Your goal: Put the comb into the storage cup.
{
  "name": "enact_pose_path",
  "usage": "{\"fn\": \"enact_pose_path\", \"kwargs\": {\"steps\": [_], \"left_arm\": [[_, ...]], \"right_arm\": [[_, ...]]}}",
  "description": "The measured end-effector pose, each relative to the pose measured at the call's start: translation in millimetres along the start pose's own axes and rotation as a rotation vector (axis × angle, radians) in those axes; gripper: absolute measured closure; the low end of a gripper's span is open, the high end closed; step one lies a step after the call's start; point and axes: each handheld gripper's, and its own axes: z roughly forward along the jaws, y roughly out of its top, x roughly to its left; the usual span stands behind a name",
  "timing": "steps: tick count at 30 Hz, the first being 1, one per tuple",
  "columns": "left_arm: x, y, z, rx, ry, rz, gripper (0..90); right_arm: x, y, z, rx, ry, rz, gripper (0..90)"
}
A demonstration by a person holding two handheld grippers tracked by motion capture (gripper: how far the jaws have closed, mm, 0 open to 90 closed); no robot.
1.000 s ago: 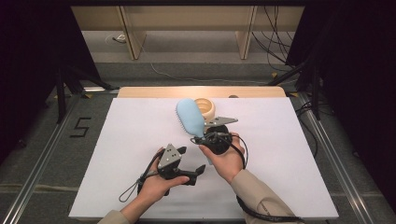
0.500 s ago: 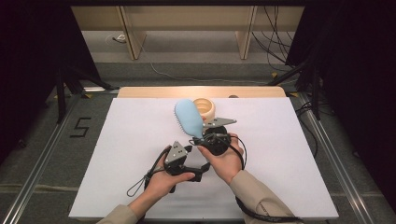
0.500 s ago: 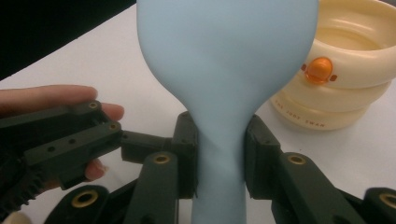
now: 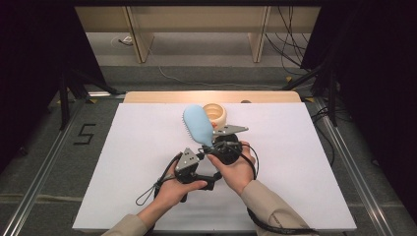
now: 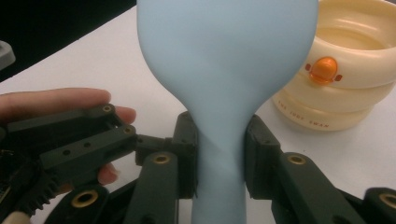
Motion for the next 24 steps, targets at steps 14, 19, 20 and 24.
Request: {"fn": "enact_pose_path", "kwargs": {"steps": [14,19,20,24], "left_arm": [[-0.9,-0.7,4.5,0.006,-0.003,-0.021,10.4],[-1.1,-0.5,5.1,0.006,-0.005,-0.028,12.0],[-1.3,-0.5,5.2,0.007,-0.007,-0.029,12.4],[-1.5,-0.5,5.5,0.006,-0.008,-0.031,13.3]], "right_arm": [[2.5,-0.8,1.4,-0.002,0.006,0.001,70.4],[3.2,-0.9,1.8,0.0,0.007,0.001,70.4],[3.3,-1.1,1.9,0.0,0.007,0.0,70.4],[3.7,-1.1,1.9,-0.002,0.009,-0.001,70.4]]}}
